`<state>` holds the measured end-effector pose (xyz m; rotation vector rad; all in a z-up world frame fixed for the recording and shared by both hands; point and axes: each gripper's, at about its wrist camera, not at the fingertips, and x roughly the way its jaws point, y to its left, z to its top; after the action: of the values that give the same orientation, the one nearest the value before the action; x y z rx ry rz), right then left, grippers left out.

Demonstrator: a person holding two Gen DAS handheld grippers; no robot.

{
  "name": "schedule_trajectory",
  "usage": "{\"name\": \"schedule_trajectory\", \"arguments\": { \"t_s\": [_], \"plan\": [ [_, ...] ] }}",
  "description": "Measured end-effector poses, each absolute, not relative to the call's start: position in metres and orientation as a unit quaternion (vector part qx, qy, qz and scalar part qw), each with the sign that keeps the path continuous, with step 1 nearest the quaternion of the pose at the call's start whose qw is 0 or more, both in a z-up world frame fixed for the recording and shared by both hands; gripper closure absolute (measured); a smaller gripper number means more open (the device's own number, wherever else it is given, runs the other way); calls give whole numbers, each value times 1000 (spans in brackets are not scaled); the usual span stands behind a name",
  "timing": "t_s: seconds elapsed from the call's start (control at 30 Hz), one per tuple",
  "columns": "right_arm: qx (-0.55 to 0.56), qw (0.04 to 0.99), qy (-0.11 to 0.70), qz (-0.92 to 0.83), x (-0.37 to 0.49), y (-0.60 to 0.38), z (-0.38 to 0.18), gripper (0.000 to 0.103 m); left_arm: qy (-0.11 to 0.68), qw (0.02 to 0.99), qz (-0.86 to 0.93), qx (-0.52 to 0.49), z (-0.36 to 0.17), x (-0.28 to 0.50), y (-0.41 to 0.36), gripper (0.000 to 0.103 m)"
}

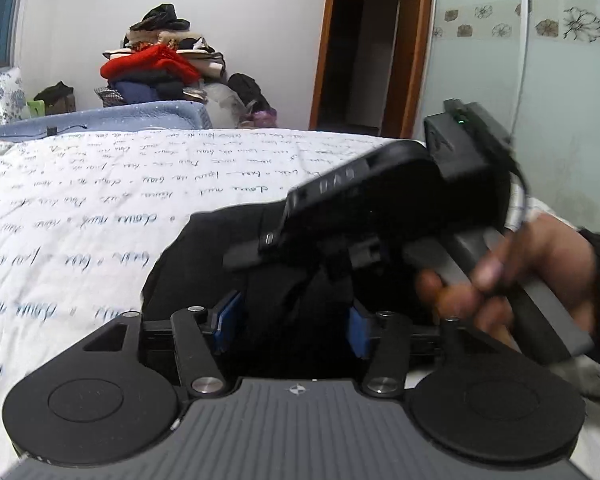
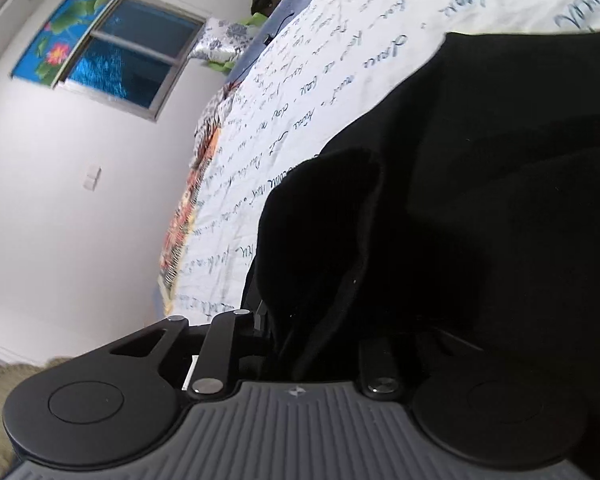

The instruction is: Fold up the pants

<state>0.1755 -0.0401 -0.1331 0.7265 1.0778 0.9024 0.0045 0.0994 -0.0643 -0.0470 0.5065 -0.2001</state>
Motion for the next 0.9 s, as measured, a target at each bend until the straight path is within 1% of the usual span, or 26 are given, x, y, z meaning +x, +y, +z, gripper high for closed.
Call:
{"name": "schedule_trajectory", "arguments": {
  "t_s": [0.03,0.07,0.1,0.27,0.47,0.67,0.7,0.73,0.83,0.87,0.9],
  "plan": [
    [338,697,484,407,176,-41,-133,83,246,964,-95,-34,-63,-4,104,42],
    [350,691,480,412,176,-44,-132,83,245,965,-86,-47,-62,-9,108,38],
    [364,685,478,413,178,-45,-131,83,243,966,-70,-56,-60,-15,110,38],
    [400,663,462,432,184,-59,-108,83,250,966,22,-56,-57,-15,104,38],
    [416,657,429,459,186,-87,-69,83,262,963,-2,-57,-60,-5,75,37],
    [423,685,382,454,173,-161,-33,83,271,961,-5,-54,-63,29,52,37],
    [422,694,373,448,171,-175,-28,83,272,961,-7,-52,-64,31,50,33],
    [422,702,366,441,168,-193,-25,83,272,961,-11,-51,-66,34,47,32],
    [423,724,367,403,161,-244,-36,83,278,960,-25,-31,-72,37,35,35],
    [422,729,376,387,159,-260,-48,83,280,960,-26,-19,-76,36,29,37],
    [423,728,389,373,158,-274,-63,83,282,959,-27,-5,-82,35,22,44]
  ]
}}
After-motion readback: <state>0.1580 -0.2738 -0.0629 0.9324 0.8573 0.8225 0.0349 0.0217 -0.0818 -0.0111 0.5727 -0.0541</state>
